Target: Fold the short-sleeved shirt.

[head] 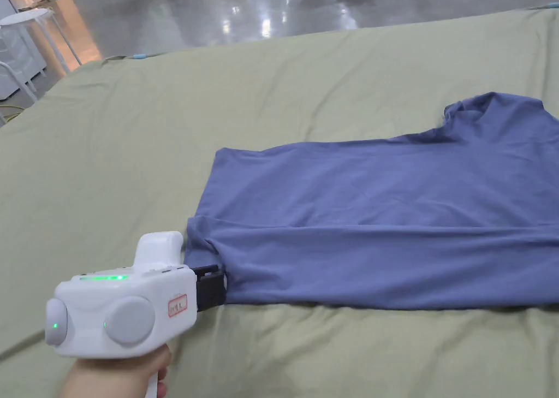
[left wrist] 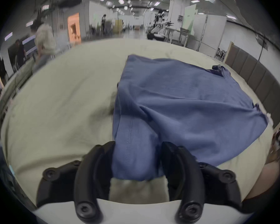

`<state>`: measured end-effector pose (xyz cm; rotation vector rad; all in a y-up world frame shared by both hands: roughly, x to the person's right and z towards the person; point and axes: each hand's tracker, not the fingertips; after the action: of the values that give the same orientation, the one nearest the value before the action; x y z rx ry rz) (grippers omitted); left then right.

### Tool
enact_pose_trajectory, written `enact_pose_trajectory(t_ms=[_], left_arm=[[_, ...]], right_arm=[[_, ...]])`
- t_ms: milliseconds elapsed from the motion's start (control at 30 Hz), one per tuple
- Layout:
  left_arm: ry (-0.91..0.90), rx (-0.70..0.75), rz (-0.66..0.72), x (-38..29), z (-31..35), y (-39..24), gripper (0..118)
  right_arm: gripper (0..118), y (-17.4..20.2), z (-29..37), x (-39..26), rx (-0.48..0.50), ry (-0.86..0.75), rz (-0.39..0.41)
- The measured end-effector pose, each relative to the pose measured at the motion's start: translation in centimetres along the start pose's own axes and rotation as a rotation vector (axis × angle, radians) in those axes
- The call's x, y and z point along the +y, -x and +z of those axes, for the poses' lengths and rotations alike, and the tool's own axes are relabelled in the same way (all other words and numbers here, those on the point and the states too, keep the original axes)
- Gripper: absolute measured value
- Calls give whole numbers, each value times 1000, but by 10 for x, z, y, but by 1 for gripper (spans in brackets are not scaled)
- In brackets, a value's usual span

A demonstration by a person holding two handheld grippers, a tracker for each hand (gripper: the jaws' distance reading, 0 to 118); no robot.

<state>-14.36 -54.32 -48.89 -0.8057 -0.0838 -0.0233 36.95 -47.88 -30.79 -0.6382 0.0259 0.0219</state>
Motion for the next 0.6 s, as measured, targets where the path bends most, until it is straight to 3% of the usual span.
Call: enact_pose_trajectory(t_ms=[67,200,333,367,400,500,533,600], left_arm=[[-35,9,-86,-6,13,-13,11],[-40,-18,-131,-12,28,-22,10],[-113,-49,-64,-3,53,-9,10],[-147,-43,-50,0,59,-5,10],[-134,-50,-51,4,60,-1,10],[-125,-88,-1,13,64,5,10],[-113,-93,2,14,62,6,10],[-95,-93,-2,16,59,3,10]], right_arm=[[3,-4,-5,-2,2,5,-14],[3,-14,-18,-4,3,16,-17],[4,-29,-29,1,-31,11,-53],[26,-34,-31,3,-32,5,-63],[59,-39,-34,6,-32,-2,-73],[98,-55,-56,17,-50,34,-87],[118,-61,-64,19,-47,34,-85],[117,-70,-85,24,-54,67,-93]])
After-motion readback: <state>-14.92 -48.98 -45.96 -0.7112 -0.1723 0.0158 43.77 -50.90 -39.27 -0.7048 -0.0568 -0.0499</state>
